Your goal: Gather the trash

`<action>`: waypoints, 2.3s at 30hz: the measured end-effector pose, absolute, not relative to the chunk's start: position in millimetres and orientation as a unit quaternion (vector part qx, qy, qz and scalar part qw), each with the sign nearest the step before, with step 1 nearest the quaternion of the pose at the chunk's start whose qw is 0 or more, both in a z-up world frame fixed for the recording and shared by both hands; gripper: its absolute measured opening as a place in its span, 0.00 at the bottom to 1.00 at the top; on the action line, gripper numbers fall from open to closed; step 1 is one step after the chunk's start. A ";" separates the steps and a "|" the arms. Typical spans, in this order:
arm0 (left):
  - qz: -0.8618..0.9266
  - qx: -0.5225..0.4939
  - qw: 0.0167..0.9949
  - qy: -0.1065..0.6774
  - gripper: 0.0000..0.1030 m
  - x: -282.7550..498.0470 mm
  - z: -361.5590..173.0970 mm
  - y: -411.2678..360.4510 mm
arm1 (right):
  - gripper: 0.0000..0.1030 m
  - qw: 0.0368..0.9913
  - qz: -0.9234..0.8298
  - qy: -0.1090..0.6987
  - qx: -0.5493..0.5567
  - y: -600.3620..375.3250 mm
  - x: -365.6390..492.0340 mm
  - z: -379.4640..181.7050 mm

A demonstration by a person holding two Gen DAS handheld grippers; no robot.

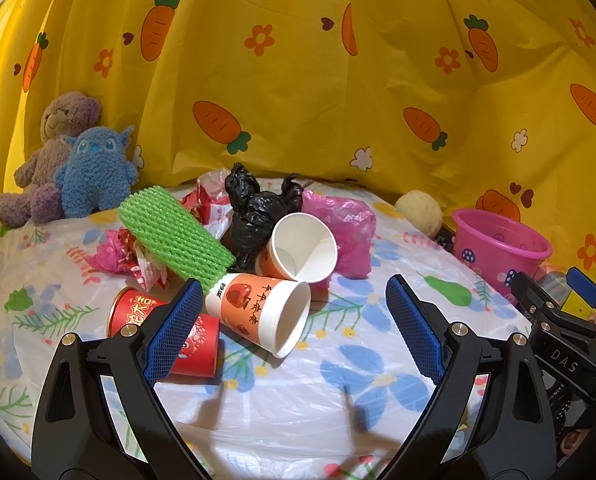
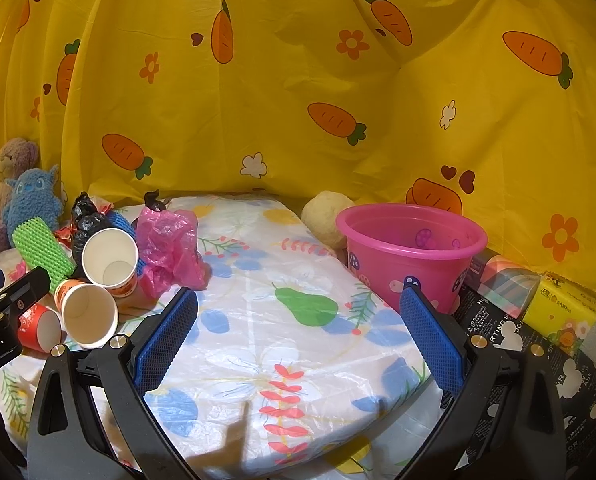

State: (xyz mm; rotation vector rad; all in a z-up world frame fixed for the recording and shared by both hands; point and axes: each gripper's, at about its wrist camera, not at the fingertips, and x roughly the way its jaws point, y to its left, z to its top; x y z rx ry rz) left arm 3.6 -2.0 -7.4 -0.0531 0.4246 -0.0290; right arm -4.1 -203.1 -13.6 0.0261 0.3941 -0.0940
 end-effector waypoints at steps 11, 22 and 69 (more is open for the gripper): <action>-0.016 -0.026 0.977 0.211 0.88 4.0 -8.4 -3.3 | 0.95 0.980 -0.047 0.195 0.014 -204.5 -4.2 -14.1; -0.017 -0.027 0.977 0.210 0.88 3.5 -8.5 -5.4 | 0.95 0.979 -0.046 0.196 0.014 -205.3 -4.6 -13.9; -0.031 -0.025 0.976 0.214 0.88 11.5 -7.2 -13.3 | 0.95 0.980 -0.048 0.193 0.017 -207.2 -3.5 -14.7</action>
